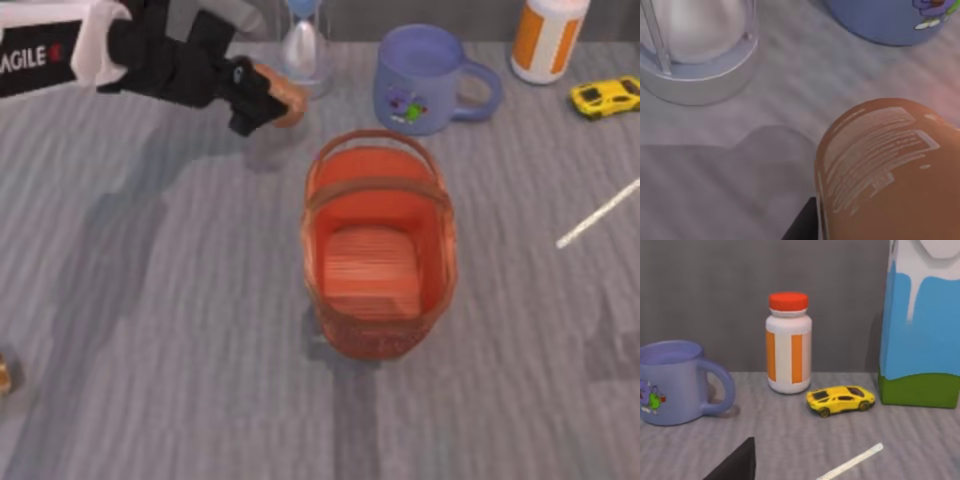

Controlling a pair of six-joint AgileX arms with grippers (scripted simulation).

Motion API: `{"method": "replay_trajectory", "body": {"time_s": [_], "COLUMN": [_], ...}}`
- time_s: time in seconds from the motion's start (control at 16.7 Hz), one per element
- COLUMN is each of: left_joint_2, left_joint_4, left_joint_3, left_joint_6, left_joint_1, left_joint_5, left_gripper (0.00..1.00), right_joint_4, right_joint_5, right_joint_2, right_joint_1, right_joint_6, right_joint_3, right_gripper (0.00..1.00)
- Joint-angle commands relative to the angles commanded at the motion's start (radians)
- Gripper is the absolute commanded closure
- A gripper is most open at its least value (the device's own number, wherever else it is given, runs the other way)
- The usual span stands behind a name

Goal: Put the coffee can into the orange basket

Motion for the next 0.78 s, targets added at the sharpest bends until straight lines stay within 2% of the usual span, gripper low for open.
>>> {"method": "replay_trajectory", "body": {"time_s": [0.3, 0.48, 0.66, 0.78], "left_joint_2": [-0.102, -0.170, -0.225, -0.248], "left_joint_4": [0.531, 0.780, 0.940, 0.994], "left_joint_3": [-0.215, -0.320, -0.388, -0.411], "left_joint_6": [-0.181, -0.267, -0.321, -0.339], "left_joint_1": [-0.046, -0.068, -0.084, -0.089], "left_joint_5": [0.332, 0.501, 0.622, 0.667], "left_gripper": [1.00, 1.00, 1.00, 1.00], "right_joint_4": [0.000, 0.000, 0.000, 0.000], "right_joint_5": [0.000, 0.000, 0.000, 0.000], "right_joint_2": [0.000, 0.000, 0.000, 0.000], "right_joint_1": [0.000, 0.000, 0.000, 0.000], "right_joint_6": [0.000, 0.000, 0.000, 0.000], "right_joint_3": [0.000, 0.000, 0.000, 0.000], "right_gripper": [0.00, 0.00, 0.00, 0.00]}}
